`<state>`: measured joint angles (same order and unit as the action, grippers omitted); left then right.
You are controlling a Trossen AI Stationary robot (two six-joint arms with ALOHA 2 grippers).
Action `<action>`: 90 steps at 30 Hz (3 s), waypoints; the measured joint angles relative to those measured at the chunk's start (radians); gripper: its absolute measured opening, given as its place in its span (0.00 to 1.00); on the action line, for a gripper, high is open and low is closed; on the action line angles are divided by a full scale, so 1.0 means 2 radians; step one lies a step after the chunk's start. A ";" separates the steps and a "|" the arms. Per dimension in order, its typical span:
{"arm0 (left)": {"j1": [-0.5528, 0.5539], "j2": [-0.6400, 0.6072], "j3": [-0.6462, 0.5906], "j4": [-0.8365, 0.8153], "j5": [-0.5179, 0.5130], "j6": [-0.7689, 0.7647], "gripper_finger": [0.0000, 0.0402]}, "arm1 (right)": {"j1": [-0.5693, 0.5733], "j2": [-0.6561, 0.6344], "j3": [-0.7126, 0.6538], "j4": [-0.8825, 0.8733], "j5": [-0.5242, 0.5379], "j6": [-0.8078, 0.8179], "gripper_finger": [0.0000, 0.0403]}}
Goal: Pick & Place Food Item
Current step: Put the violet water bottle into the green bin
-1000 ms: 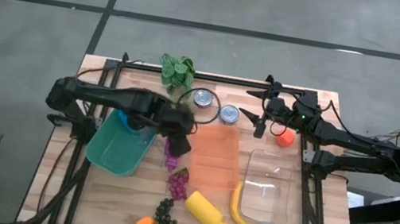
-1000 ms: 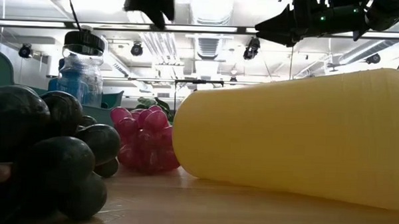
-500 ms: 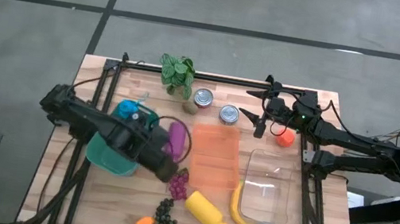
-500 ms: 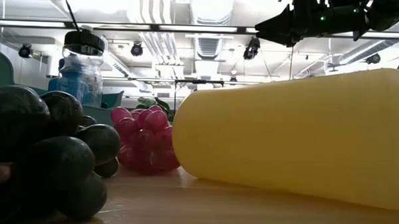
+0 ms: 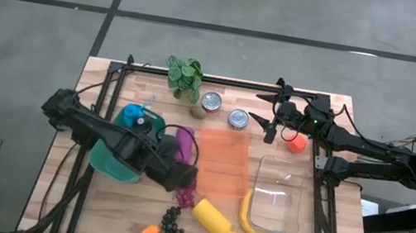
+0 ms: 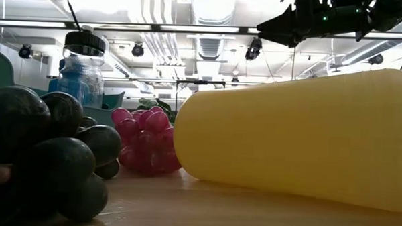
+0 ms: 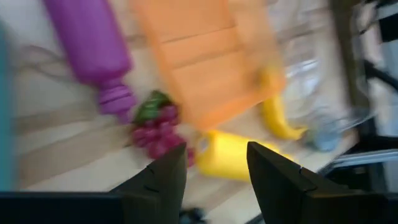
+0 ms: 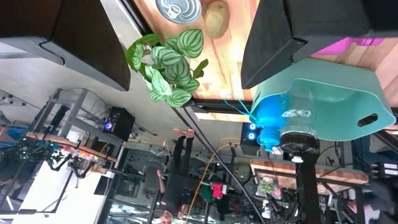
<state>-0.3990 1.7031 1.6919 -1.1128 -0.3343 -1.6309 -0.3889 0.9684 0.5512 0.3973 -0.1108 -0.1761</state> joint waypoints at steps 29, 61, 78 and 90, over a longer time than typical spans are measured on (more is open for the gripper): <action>0.014 0.000 -0.166 0.135 0.021 -0.171 0.55 | 0.000 0.000 0.000 0.000 0.000 0.000 0.76; 0.025 0.053 -0.222 0.141 0.057 -0.144 0.55 | 0.000 0.000 0.000 0.000 0.000 0.000 0.76; 0.028 0.077 -0.228 0.175 0.055 -0.121 0.55 | 0.000 0.000 0.000 0.000 0.000 0.000 0.76; 0.036 0.077 -0.238 0.176 0.046 -0.099 0.55 | 0.000 0.000 0.000 0.000 0.000 0.000 0.76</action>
<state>-0.3273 1.8580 1.2152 -0.7616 -0.2429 -1.8286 -0.3888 0.9684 0.5510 0.3973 -0.1108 -0.1761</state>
